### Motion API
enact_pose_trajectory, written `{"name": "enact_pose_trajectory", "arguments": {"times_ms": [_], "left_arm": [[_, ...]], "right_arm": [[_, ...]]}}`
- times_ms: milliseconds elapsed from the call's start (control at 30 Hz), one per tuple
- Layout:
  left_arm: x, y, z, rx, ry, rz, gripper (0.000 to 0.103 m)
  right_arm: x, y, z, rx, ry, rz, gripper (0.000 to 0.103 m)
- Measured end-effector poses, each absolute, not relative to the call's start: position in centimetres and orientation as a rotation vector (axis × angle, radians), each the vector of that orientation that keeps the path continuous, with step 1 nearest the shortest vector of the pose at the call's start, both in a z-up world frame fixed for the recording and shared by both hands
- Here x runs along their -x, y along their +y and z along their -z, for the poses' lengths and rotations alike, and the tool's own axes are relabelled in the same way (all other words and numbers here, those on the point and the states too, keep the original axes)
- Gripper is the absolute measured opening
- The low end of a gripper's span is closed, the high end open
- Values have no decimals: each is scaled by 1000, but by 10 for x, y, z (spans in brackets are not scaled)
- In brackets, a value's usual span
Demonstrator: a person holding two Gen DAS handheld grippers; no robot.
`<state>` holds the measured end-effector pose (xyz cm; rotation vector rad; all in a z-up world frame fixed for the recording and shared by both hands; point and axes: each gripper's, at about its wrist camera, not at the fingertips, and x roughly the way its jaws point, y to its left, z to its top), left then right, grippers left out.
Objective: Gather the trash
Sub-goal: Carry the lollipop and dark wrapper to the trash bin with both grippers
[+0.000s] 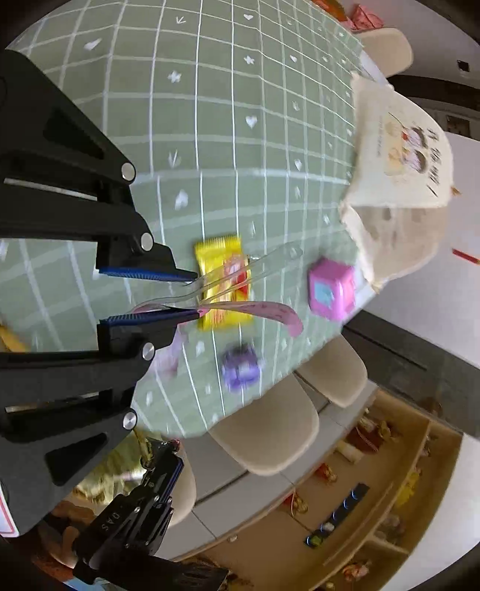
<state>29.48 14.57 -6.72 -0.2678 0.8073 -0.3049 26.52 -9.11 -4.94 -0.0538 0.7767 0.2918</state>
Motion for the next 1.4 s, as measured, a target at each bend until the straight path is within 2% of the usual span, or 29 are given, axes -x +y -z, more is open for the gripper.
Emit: {"name": "enact_pose_trajectory", "arguments": {"times_ms": [267, 600, 1033, 1367, 1400], "left_arm": [[-240, 42, 15, 221, 710, 411, 14], [-201, -82, 1, 154, 727, 559, 14], [-213, -179, 56, 124, 917, 717, 14], [-232, -201, 87, 99, 982, 732, 14], [-234, -200, 89, 106, 990, 736, 18]], "right_arm": [[-196, -179, 1, 36, 654, -218, 8], [-132, -286, -12, 0, 600, -73, 8], [-104, -358, 1, -80, 586, 38, 8], [-110, -370, 17, -101, 628, 57, 8], [-110, -370, 18, -102, 631, 56, 8]]}}
